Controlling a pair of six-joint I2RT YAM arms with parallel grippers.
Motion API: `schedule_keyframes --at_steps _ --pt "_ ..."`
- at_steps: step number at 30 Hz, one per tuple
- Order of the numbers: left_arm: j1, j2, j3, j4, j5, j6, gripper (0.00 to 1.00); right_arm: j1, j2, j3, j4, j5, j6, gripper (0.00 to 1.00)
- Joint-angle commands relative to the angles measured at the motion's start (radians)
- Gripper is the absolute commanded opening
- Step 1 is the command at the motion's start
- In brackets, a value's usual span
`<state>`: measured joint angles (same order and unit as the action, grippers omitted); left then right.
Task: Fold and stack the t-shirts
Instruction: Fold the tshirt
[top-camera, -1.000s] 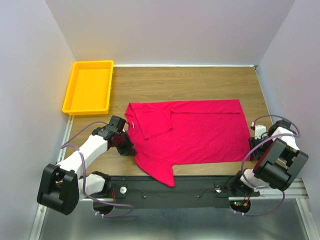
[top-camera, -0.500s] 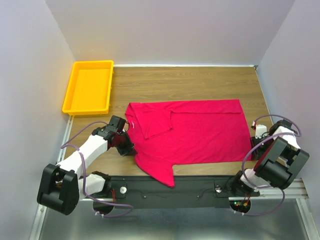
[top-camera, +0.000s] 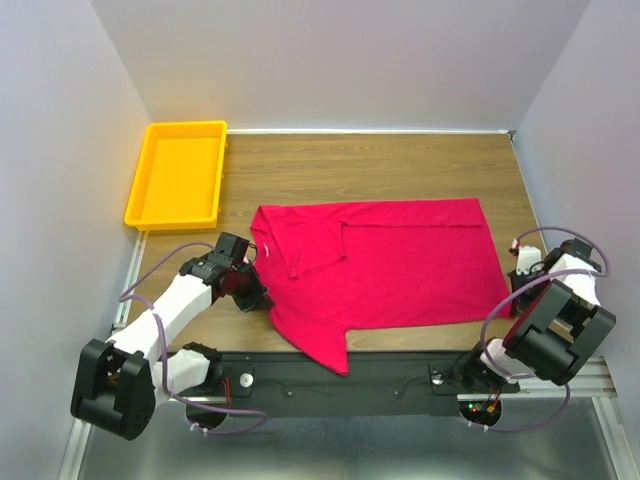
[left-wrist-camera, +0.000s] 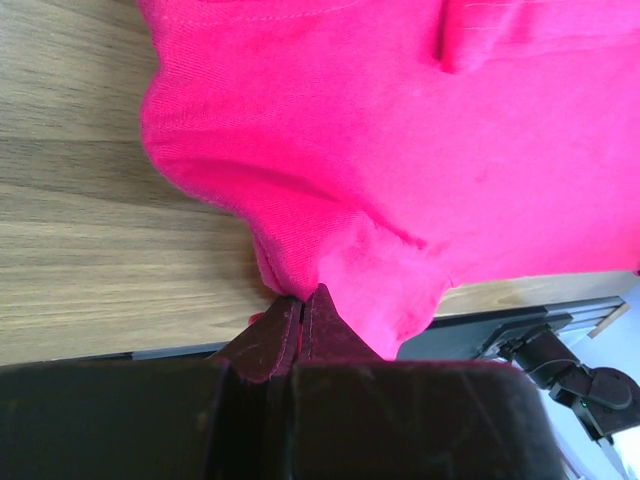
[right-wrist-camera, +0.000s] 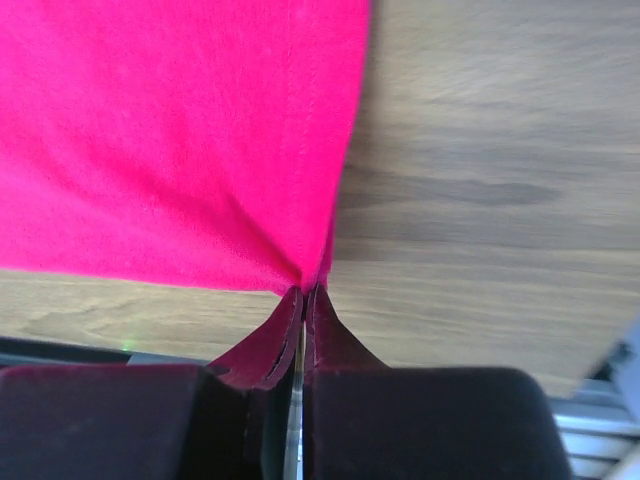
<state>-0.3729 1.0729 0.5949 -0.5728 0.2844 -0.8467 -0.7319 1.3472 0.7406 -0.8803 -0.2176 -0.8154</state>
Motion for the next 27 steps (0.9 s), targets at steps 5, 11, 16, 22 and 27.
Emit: schedule_keyframes --at_steps 5,11,16,22,27 --pt "0.015 -0.083 -0.018 -0.027 -0.011 -0.034 0.00 -0.027 -0.060 0.132 -0.008 -0.083 0.022 0.01" --pt "0.028 -0.111 -0.018 -0.042 0.001 -0.046 0.00 -0.027 -0.020 0.160 -0.014 -0.138 0.038 0.01" --pt "0.031 -0.108 -0.014 -0.033 0.019 -0.057 0.00 -0.029 0.000 0.149 -0.016 -0.164 0.027 0.01" --pt "0.031 -0.100 0.014 -0.032 0.030 -0.055 0.00 -0.027 0.012 0.174 -0.017 -0.187 0.036 0.01" --pt "0.031 -0.120 -0.009 -0.022 0.084 -0.089 0.00 -0.027 0.024 0.204 -0.017 -0.201 0.047 0.00"
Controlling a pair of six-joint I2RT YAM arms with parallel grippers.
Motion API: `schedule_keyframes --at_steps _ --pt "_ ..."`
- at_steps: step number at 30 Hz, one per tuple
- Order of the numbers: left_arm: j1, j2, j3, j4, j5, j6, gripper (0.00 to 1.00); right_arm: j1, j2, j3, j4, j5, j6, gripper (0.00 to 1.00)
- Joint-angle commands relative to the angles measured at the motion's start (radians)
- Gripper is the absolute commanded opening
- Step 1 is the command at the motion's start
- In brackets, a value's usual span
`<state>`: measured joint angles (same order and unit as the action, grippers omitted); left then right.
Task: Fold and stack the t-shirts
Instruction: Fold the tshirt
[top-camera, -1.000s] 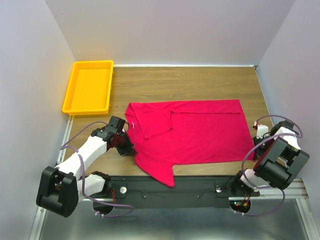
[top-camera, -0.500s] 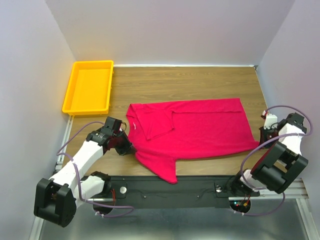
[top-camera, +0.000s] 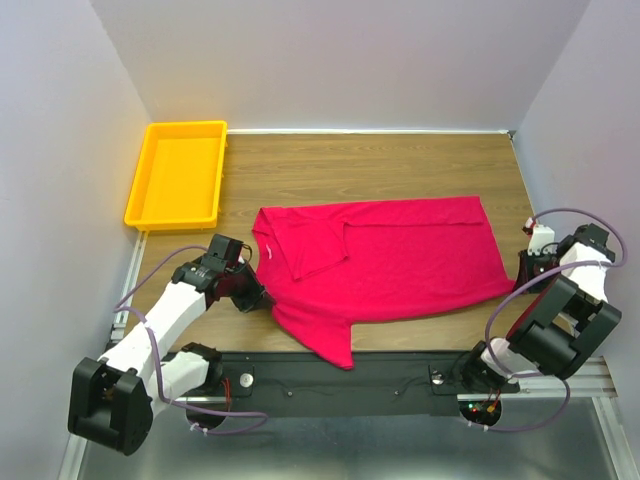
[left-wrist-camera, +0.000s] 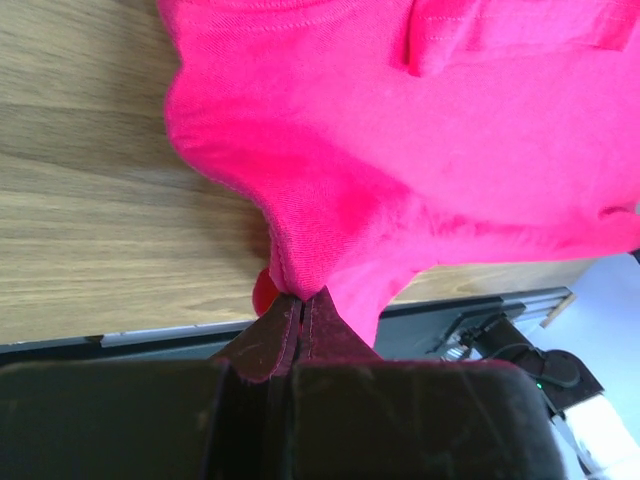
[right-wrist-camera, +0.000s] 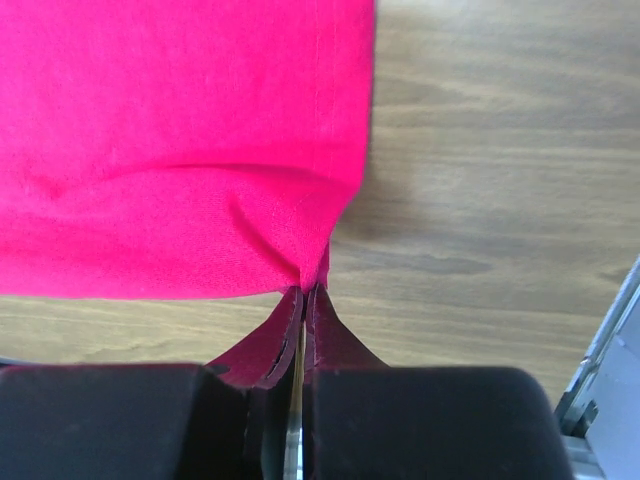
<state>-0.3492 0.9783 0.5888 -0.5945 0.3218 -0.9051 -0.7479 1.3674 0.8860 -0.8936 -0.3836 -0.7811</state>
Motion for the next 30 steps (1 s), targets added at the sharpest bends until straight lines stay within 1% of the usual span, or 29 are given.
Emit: schedule_keyframes --at_steps 1,4,11,14,17,22,24,28,30 --pt "0.007 -0.032 -0.012 0.004 0.063 -0.043 0.00 -0.011 0.009 0.060 -0.002 -0.038 0.016 0.01" --pt "0.007 -0.056 -0.062 0.019 0.135 -0.083 0.00 -0.011 0.022 0.062 -0.005 -0.052 0.013 0.00" --pt "0.007 -0.056 -0.127 0.012 0.155 -0.109 0.00 -0.013 0.027 0.044 -0.005 -0.067 0.005 0.01" --pt "0.009 -0.036 -0.126 -0.002 0.186 -0.153 0.00 -0.011 0.030 0.039 -0.004 -0.069 0.002 0.01" --pt "0.007 -0.020 -0.097 -0.069 0.178 -0.224 0.00 -0.011 0.033 0.044 -0.004 -0.074 0.000 0.01" --pt "0.007 -0.004 -0.024 -0.175 0.119 -0.261 0.00 -0.011 0.045 0.057 -0.005 -0.086 0.002 0.00" --pt "0.012 -0.003 -0.017 -0.183 0.080 -0.271 0.00 -0.011 0.048 0.060 -0.005 -0.092 0.002 0.01" --pt "0.026 0.020 0.008 -0.154 0.063 -0.268 0.00 -0.011 0.052 0.061 -0.004 -0.101 -0.004 0.01" --pt "0.032 0.040 0.016 -0.146 0.062 -0.265 0.03 -0.011 0.053 0.059 -0.005 -0.106 -0.007 0.01"
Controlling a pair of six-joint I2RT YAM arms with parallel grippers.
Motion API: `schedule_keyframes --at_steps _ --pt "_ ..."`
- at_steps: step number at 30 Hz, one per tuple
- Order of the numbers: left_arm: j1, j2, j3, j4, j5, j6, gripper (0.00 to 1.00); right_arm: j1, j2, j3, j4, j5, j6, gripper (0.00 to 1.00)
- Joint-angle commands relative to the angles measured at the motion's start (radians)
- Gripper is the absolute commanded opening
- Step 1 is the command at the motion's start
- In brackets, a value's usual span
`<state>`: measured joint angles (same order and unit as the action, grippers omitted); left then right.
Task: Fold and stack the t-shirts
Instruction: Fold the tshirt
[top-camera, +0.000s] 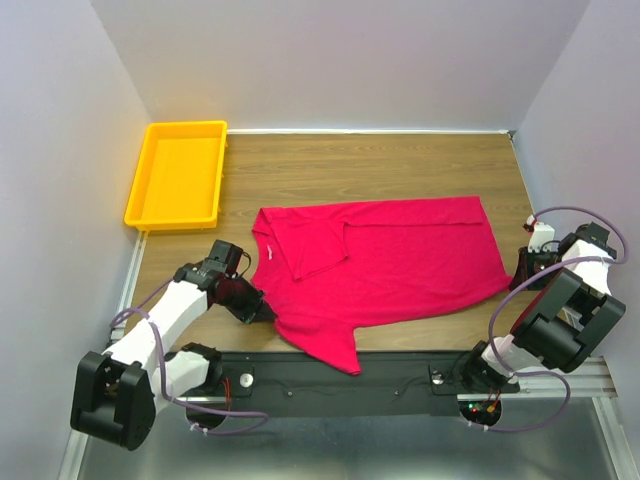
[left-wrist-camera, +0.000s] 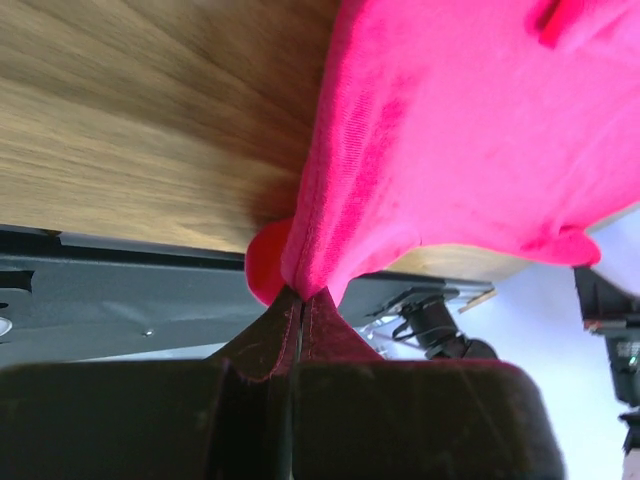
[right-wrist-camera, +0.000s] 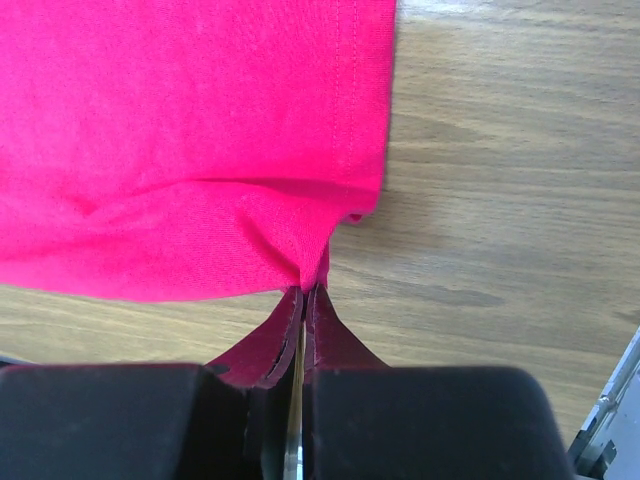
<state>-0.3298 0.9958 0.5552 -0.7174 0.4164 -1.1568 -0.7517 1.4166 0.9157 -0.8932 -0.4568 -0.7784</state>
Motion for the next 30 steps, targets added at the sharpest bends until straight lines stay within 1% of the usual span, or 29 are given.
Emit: schedule_keyframes --at_steps 1,4,6,9,11,12,17,20,21,22,23,24,25,26,28,29,30 --pt "0.012 0.029 0.055 -0.017 -0.031 -0.004 0.07 -0.008 0.005 0.029 -0.006 -0.036 -0.010 0.01" --pt "0.012 0.049 0.066 -0.008 -0.007 0.019 0.15 -0.008 0.002 0.031 -0.006 -0.040 -0.013 0.01" --pt "0.012 0.061 0.089 -0.014 0.013 0.063 0.17 -0.008 0.001 0.035 -0.006 -0.043 -0.016 0.00" --pt "0.012 0.083 0.146 -0.048 0.005 0.152 0.22 -0.008 -0.001 0.041 -0.006 -0.048 -0.019 0.01" --pt "0.012 0.092 0.175 -0.065 0.015 0.207 0.30 -0.009 -0.001 0.043 -0.007 -0.051 -0.022 0.01" --pt "0.012 0.093 0.175 -0.065 0.024 0.218 0.32 -0.008 -0.001 0.045 -0.006 -0.054 -0.022 0.00" --pt "0.012 0.076 0.129 -0.079 0.073 0.253 0.33 -0.008 0.007 0.051 -0.007 -0.065 -0.024 0.00" --pt "0.012 0.058 0.149 -0.042 0.097 0.304 0.33 -0.008 0.005 0.049 -0.007 -0.063 -0.025 0.01" --pt "0.012 0.047 0.169 -0.019 0.105 0.319 0.40 -0.008 0.005 0.048 -0.009 -0.066 -0.030 0.01" --pt "0.012 0.037 0.192 0.013 0.117 0.339 0.67 -0.008 0.005 0.046 -0.007 -0.069 -0.032 0.01" --pt "0.012 0.021 0.218 0.103 0.133 0.403 0.83 -0.008 0.004 0.045 -0.007 -0.072 -0.036 0.01" --pt "0.009 0.003 0.276 0.143 0.153 0.434 0.94 -0.008 0.004 0.040 -0.009 -0.080 -0.048 0.01" --pt "-0.001 -0.002 0.300 0.189 0.171 0.469 0.95 -0.008 0.005 0.037 -0.009 -0.086 -0.053 0.01" --pt "-0.015 0.012 0.360 0.253 0.174 0.521 0.94 -0.008 0.005 0.034 -0.010 -0.097 -0.068 0.01" --pt "-0.122 0.039 0.425 0.277 0.130 0.572 0.95 -0.008 0.010 0.028 -0.018 -0.108 -0.088 0.01" --pt "-0.187 0.081 0.486 0.276 0.070 0.642 0.95 -0.008 0.013 0.026 -0.021 -0.114 -0.100 0.01" --pt "-0.242 0.104 0.515 0.262 0.029 0.670 0.95 -0.008 0.016 0.023 -0.021 -0.115 -0.105 0.01"
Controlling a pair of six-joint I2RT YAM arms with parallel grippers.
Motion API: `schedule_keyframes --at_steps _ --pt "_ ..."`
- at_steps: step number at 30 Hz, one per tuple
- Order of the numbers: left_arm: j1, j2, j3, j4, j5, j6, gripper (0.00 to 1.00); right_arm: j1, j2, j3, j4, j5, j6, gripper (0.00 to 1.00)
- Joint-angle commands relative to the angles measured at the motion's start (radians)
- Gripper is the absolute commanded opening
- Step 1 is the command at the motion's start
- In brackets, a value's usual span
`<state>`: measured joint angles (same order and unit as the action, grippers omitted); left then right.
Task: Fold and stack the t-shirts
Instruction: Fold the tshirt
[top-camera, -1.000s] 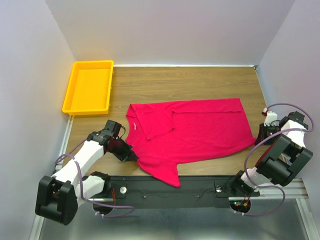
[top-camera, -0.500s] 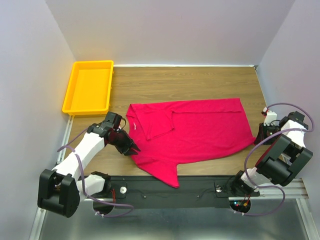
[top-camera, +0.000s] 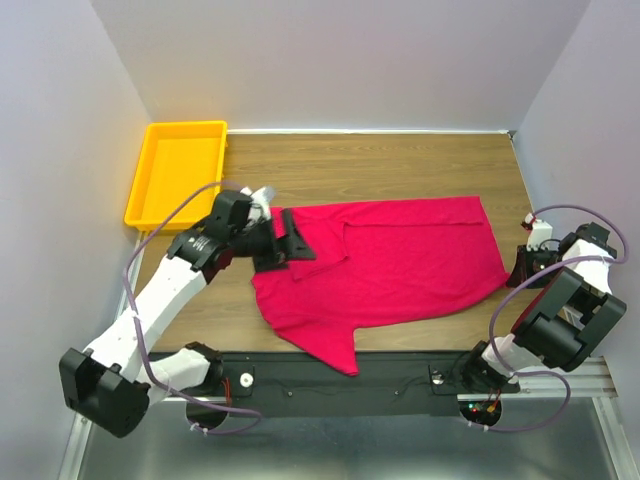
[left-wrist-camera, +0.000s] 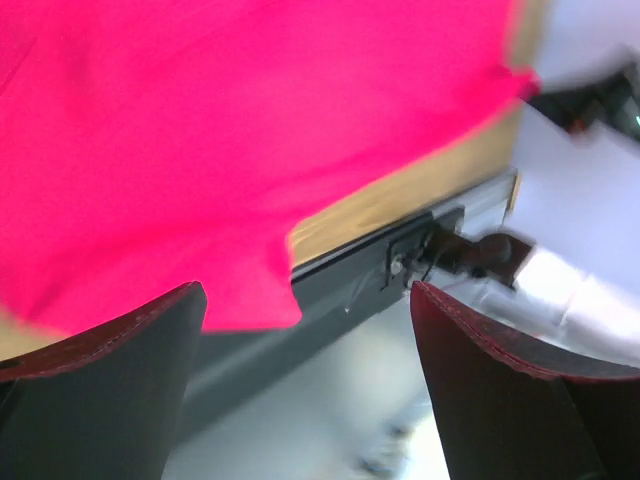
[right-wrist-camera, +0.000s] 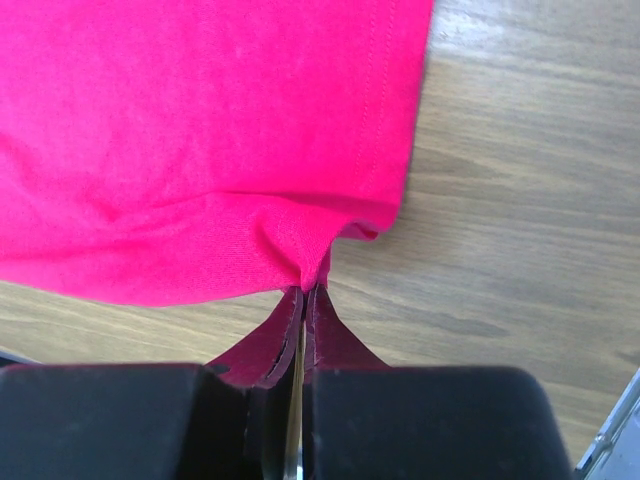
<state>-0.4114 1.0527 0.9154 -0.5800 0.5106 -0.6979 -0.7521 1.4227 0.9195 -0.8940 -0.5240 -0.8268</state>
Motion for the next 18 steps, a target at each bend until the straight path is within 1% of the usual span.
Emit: schedule_keyframes --at_steps 1,2,3,4,5,6,7,8,9,11,12,15,16,18 --pt "-0.214 0.073 0.181 0.108 -0.092 0.240 0.95 -0.007 0.012 0.019 -0.023 -0.050 -0.061 0.01" --pt "-0.348 0.128 0.230 0.070 -0.118 0.277 0.95 -0.007 0.018 0.021 -0.023 -0.050 -0.063 0.01" --pt "-0.410 0.159 0.255 0.036 -0.217 0.326 0.95 -0.007 0.021 0.024 -0.025 -0.050 -0.066 0.01" --pt "-0.481 0.191 0.276 0.002 -0.265 0.352 0.95 -0.007 0.024 0.025 -0.025 -0.050 -0.067 0.01" --pt "-0.591 0.257 0.310 -0.074 -0.355 0.374 0.95 -0.007 0.024 0.027 -0.026 -0.048 -0.067 0.01" --pt "-0.648 0.286 0.321 -0.139 -0.388 0.386 0.95 -0.007 0.024 0.028 -0.025 -0.047 -0.069 0.01" --pt "-0.690 0.311 0.321 -0.139 -0.400 0.387 0.95 -0.007 0.022 0.028 -0.025 -0.044 -0.071 0.01" --pt "-0.728 0.346 0.315 -0.177 -0.429 0.380 0.94 -0.007 0.022 0.030 -0.025 -0.045 -0.071 0.00" --pt "-0.822 0.355 0.307 -0.191 -0.457 0.361 0.94 -0.007 0.018 0.030 -0.025 -0.041 -0.072 0.00" --pt "-0.900 0.360 0.263 -0.196 -0.465 0.307 0.93 -0.007 0.015 0.027 -0.025 -0.037 -0.072 0.00" --pt "-0.959 0.359 0.246 -0.196 -0.480 0.284 0.91 -0.007 0.015 0.024 -0.025 -0.039 -0.075 0.01" --pt "-1.029 0.352 0.188 -0.189 -0.501 0.209 0.90 -0.007 0.016 0.013 -0.025 -0.042 -0.077 0.01" --pt "-1.059 0.349 0.172 -0.185 -0.535 0.183 0.88 -0.007 0.016 0.012 -0.025 -0.044 -0.078 0.01" --pt "-1.081 0.343 0.126 -0.155 -0.550 0.127 0.86 -0.007 0.018 0.005 -0.025 -0.041 -0.081 0.01"
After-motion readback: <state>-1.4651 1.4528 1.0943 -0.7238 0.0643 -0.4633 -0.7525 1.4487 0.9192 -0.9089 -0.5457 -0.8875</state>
